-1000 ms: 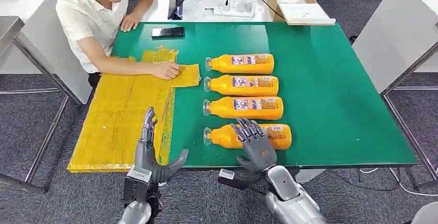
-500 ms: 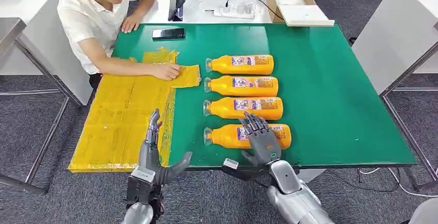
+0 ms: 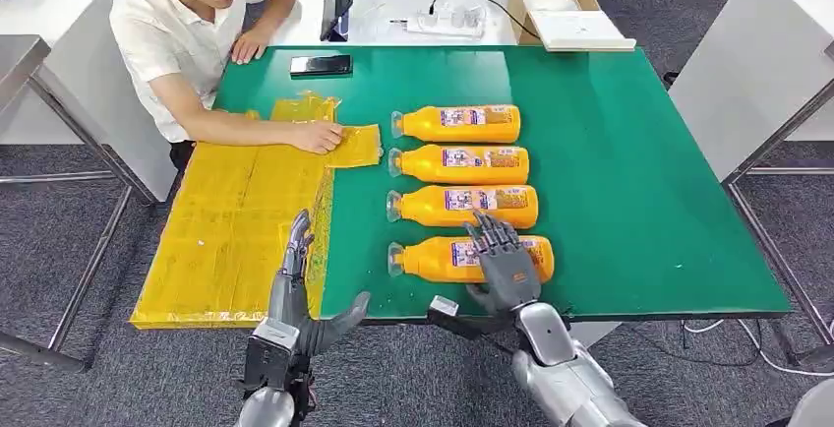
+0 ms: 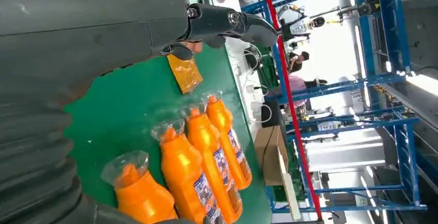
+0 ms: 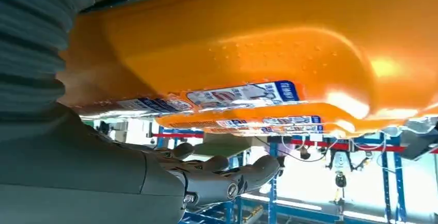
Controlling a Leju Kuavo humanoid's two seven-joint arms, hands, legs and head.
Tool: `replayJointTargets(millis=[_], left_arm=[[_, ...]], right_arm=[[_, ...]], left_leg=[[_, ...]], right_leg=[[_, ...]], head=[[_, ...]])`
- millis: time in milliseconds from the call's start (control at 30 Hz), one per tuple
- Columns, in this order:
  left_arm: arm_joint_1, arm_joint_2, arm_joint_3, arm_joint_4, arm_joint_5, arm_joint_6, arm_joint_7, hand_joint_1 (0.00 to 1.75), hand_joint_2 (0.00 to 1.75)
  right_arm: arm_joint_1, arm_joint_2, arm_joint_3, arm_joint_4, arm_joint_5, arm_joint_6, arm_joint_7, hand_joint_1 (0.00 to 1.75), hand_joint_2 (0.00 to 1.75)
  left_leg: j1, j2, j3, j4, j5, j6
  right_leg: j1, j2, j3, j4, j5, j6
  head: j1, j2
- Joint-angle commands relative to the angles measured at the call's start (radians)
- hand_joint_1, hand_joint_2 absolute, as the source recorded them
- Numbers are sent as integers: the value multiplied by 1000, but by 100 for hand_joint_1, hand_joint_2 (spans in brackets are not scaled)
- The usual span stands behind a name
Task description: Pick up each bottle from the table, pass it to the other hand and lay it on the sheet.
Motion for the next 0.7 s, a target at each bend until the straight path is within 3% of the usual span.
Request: replayJointTargets(millis=[33,67,100,467,500,700], left_arm=[[-37,26,-27,44,-18,-10,20,0,175],[-39,26,-27,43,-19,-14,24,0,175],[-42,26,-27,44,-19,-19,27,0,175],[-42,26,-27,44,-19,-19,27,0,175],[-46,28,-29,47,-22,-26,34,0,175],[-56,28,-27,55,-26,-31,40,0,175]], right_arm=[[-32,-23,-44,168,-17,152,39,0,175],[-37,-24,-45,177,-23,192,39,14,175],[-39,-28,-47,177,-32,223,36,70,175],[-39,-28,-47,177,-32,223,36,70,175],[-44,-31,-39,185,-35,286,44,175,175],[-41,-48,-53,187,-56,320,58,175,175]], left_leg=[[1,-2,1,-1,1,-1],[0,-2,1,-1,0,-1],[0,-3,1,-1,1,-1],[0,-2,5,-1,1,0],[0,-3,5,-2,1,-1],[0,-4,5,-2,2,-1]], right_leg=[[1,-4,2,-1,0,-1],[0,-3,2,-1,0,-1],[0,-4,2,-1,0,-1],[0,-3,5,-2,0,-1],[1,-5,5,-2,0,-1],[1,-6,7,-4,0,-1]], head=[[0,0],[0,0],[0,0],[0,0],[0,0],[0,0]])
